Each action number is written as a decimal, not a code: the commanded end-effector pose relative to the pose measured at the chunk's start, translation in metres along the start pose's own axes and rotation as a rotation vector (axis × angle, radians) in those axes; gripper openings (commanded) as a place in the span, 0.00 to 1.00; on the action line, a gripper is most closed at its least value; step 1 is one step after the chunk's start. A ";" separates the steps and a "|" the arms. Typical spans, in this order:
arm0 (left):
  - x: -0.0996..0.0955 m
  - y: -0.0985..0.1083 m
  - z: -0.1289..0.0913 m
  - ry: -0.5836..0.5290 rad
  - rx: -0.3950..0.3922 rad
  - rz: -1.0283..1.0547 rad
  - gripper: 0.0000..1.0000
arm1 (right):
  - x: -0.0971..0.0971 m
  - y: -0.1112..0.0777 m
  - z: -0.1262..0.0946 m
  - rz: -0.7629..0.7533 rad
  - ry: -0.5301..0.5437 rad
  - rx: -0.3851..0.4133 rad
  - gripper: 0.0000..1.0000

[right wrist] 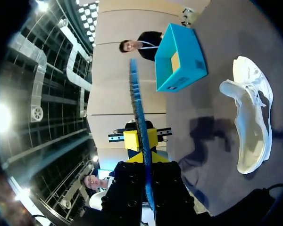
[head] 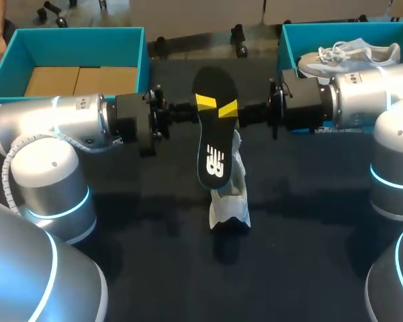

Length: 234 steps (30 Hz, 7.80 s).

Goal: Take the shoe out of the shoebox, open the shoe tongue, remove and reinsert the insole, then place the shoe into the shoebox

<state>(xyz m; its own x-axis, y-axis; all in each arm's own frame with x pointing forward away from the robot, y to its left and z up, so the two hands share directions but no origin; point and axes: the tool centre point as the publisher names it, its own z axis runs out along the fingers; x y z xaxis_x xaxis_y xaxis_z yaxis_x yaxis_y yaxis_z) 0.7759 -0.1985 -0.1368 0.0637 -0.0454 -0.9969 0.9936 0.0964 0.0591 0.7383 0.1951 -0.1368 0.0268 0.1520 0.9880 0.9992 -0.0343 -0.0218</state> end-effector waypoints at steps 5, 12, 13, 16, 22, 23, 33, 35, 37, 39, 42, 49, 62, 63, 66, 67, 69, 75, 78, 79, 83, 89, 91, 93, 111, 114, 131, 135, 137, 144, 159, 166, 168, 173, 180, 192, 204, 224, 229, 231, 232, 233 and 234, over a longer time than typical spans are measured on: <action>0.004 -0.001 0.000 0.027 -0.001 -0.037 0.00 | -0.002 -0.001 0.002 0.003 -0.005 -0.013 0.00; 0.006 -0.006 -0.006 0.052 0.028 -0.089 0.00 | -0.007 -0.005 -0.008 -0.012 -0.050 -0.050 1.00; 0.007 -0.006 -0.006 0.054 0.024 -0.106 0.00 | -0.008 -0.005 -0.010 -0.022 -0.059 -0.058 1.00; 0.006 -0.008 -0.009 0.072 0.029 -0.144 0.00 | -0.008 -0.006 -0.017 -0.067 -0.111 -0.080 1.00; 0.007 -0.014 -0.014 0.100 0.059 -0.207 0.00 | -0.007 -0.008 -0.033 -0.176 -0.221 -0.147 1.00; 0.007 -0.014 -0.014 0.100 0.061 -0.209 0.00 | -0.007 -0.008 -0.035 -0.192 -0.256 -0.146 1.00; 0.009 -0.022 -0.019 0.128 0.067 -0.310 0.00 | -0.007 -0.011 -0.052 -0.393 -0.432 -0.134 1.00; 0.009 -0.023 -0.020 0.123 0.038 -0.349 0.00 | -0.006 -0.011 -0.052 -0.462 -0.469 -0.120 1.00; 0.008 -0.024 -0.020 0.129 0.033 -0.365 0.00 | -0.004 -0.011 -0.052 -0.511 -0.507 -0.097 1.00; 0.008 -0.026 -0.020 0.133 0.037 -0.368 0.00 | -0.002 -0.010 -0.052 -0.571 -0.543 -0.064 1.00; 0.008 -0.029 -0.022 0.138 0.041 -0.381 0.00 | 0.003 -0.010 -0.058 -0.653 -0.616 -0.111 1.00; 0.011 -0.031 -0.024 0.145 0.037 -0.390 0.00 | 0.003 -0.009 -0.063 -0.628 -0.658 -0.157 1.00; 0.013 -0.044 -0.018 0.147 0.040 -0.423 0.00 | 0.003 -0.009 -0.063 -0.628 -0.658 -0.157 1.00; 0.013 -0.044 -0.018 0.147 0.040 -0.427 0.00 | 0.003 -0.009 -0.063 -0.628 -0.658 -0.157 1.00; 0.012 -0.043 -0.018 0.148 0.047 -0.442 0.00 | -0.002 -0.008 -0.064 -0.726 -0.686 -0.025 1.00; 0.012 -0.043 -0.019 0.149 0.049 -0.456 0.00 | -0.003 -0.009 -0.065 -0.758 -0.676 -0.009 1.00; 0.012 -0.043 -0.019 0.153 0.063 -0.472 0.00 | -0.007 -0.012 -0.068 -0.810 -0.675 0.065 1.00; 0.009 -0.049 -0.023 0.152 0.102 -0.543 0.00 | -0.010 -0.027 -0.075 -1.014 -0.666 0.175 1.00; 0.008 -0.053 -0.024 0.160 0.108 -0.584 0.00 | -0.011 -0.036 -0.081 -1.055 -0.670 0.197 1.00; 0.008 -0.053 -0.024 0.155 0.105 -0.591 0.00 | -0.011 -0.038 -0.082 -1.061 -0.668 0.208 1.00; 0.007 -0.054 -0.023 0.144 0.084 -0.590 0.00 | -0.011 -0.044 -0.085 -1.160 -0.659 0.284 1.00; 0.007 -0.054 -0.023 0.144 0.084 -0.590 0.00 | -0.013 -0.052 -0.085 -1.252 -0.693 0.402 1.00; 0.007 -0.054 -0.023 0.144 0.084 -0.590 0.00 | -0.016 -0.054 -0.086 -1.273 -0.704 0.414 1.00; 0.007 -0.054 -0.023 0.144 0.084 -0.590 0.00 | -0.019 -0.055 -0.088 -1.307 -0.710 0.433 1.00; 0.007 -0.054 -0.023 0.144 0.084 -0.590 0.00 | -0.043 -0.055 -0.103 -1.545 -0.764 0.609 1.00; 0.007 -0.054 -0.023 0.144 0.084 -0.590 0.00 | -0.051 -0.055 -0.108 -1.563 -0.759 0.625 1.00; 0.025 -0.056 -0.019 0.146 0.123 -0.822 0.00 | -0.070 -0.048 -0.123 -1.511 -0.779 0.638 1.00; 0.031 -0.055 -0.017 0.137 0.091 -0.876 0.00 | -0.070 -0.048 -0.123 -1.511 -0.779 0.638 1.00; 0.033 -0.055 -0.016 0.132 0.069 -0.904 0.00 | -0.070 -0.048 -0.123 -1.511 -0.779 0.638 1.00; 0.040 -0.059 -0.008 0.123 0.083 -0.988 0.00 | -0.080 -0.047 -0.122 -1.534 -0.800 0.658 1.00; 0.059 -0.075 -0.004 0.067 0.107 -1.049 0.00 | -0.124 -0.042 -0.139 -1.612 -0.874 0.584 1.00; 0.066 -0.079 -0.003 0.055 0.098 -1.069 0.00 | -0.146 -0.031 -0.137 -1.617 -0.854 0.583 1.00; 0.067 -0.079 -0.003 0.061 0.097 -1.079 0.00 | -0.150 -0.028 -0.135 -1.620 -0.845 0.581 1.00; 0.071 -0.083 -0.002 0.070 0.090 -1.085 0.00 | -0.160 -0.022 -0.132 -1.632 -0.822 0.584 1.00; 0.076 -0.087 -0.003 0.066 0.071 -1.088 0.00 | -0.172 -0.012 -0.129 -1.641 -0.786 0.594 1.00; 0.082 -0.094 -0.001 0.071 0.059 -1.095 0.00 | -0.177 0.018 -0.125 -1.681 -0.767 0.621 1.00; 0.086 -0.097 -0.002 0.067 0.047 -1.106 0.00 | -0.183 0.026 -0.112 -1.703 -0.730 0.643 1.00; 0.086 -0.095 -0.006 0.068 0.043 -1.099 0.00 | -0.180 0.027 -0.095 -1.696 -0.755 0.689 1.00; 0.086 -0.095 -0.006 0.068 0.043 -1.099 0.00 | -0.180 0.027 -0.095 -1.696 -0.755 0.689 1.00; 0.086 -0.095 -0.006 0.068 0.043 -1.099 0.00 | -0.180 0.027 -0.095 -1.696 -0.755 0.689 1.00; 0.086 -0.095 -0.006 0.068 0.043 -1.099 0.00 | -0.180 0.027 -0.095 -1.696 -0.755 0.689 1.00; 0.086 -0.095 -0.006 0.068 0.043 -1.099 0.00 | -0.180 0.027 -0.095 -1.696 -0.755 0.689 1.00; 0.086 -0.095 -0.006 0.068 0.043 -1.099 0.00 | -0.180 0.027 -0.095 -1.696 -0.755 0.689 1.00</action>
<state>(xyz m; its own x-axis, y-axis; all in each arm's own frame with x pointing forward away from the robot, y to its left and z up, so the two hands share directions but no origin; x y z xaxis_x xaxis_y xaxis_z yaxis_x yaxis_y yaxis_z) 0.6864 -0.2053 -0.2276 -0.8617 -0.0286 -0.5066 0.5067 0.0030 -0.8621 0.7585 0.0722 -0.2999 -0.9787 -0.0680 -0.1936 -0.1549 0.8639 0.4792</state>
